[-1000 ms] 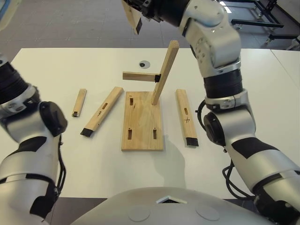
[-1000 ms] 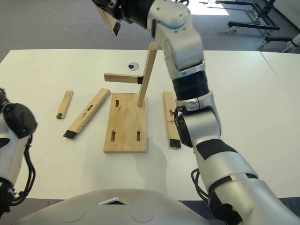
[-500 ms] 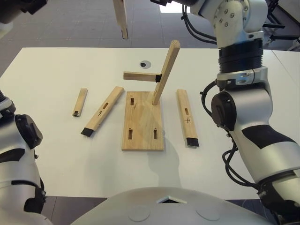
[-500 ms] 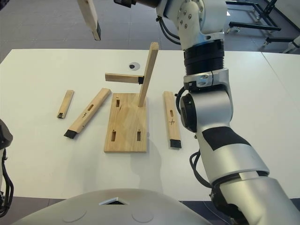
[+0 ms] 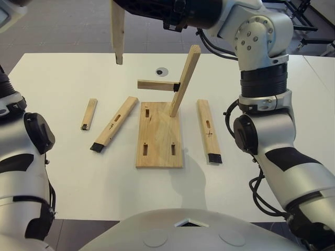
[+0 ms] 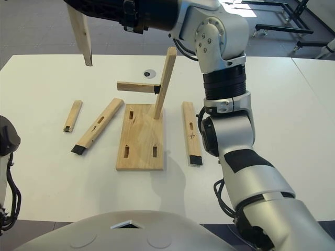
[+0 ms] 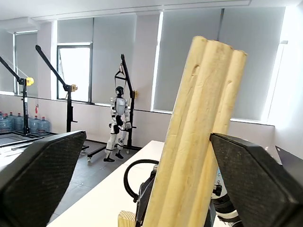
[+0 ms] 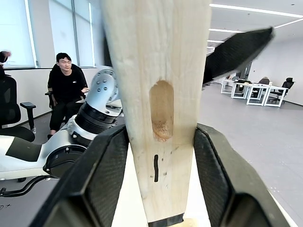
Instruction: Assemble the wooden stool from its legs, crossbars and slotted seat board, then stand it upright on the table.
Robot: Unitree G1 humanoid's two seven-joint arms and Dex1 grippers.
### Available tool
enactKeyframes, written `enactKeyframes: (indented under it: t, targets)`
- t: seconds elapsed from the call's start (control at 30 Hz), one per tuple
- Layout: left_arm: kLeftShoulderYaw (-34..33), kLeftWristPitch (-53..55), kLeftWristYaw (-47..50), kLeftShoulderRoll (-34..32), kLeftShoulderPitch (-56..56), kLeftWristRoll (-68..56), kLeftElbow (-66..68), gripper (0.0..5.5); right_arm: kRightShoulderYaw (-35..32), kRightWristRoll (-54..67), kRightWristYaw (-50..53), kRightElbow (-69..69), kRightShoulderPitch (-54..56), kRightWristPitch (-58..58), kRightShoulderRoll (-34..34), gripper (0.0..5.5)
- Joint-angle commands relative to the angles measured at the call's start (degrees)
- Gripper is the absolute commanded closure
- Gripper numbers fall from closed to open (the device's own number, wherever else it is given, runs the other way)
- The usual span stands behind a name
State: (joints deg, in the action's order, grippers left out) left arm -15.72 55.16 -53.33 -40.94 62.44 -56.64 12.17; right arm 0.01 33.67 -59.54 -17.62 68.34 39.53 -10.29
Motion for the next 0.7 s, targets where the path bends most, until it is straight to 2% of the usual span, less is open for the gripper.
enactKeyframes:
  t: [0.03,0.17,0.4,0.7]
  targets:
    - [-0.91,1.22,-0.81,-1.03,-2.03,0.04,-0.80,0.10,-0.02,0.05,0.67,0.11,-0.10,-0.26,0.30,3.41]
    - [-2.52,1.76,-0.57,-1.34,-2.20,-0.78,-1.24,0.10,0.01,0.22,1.10,0.03,-0.16,-0.33,0.56,3.41]
    - [0.04,9.20,1.89,-0.06,-1.30,-4.16,-7.20,0.10,1.10,-1.47,1.78,-0.70,0.05,-2.07,0.82,3.41]
    - [3.90,13.71,1.68,-0.38,5.92,-2.08,-0.05,0.10,3.28,-2.80,1.75,2.03,-2.24,-3.17,0.91,3.41]
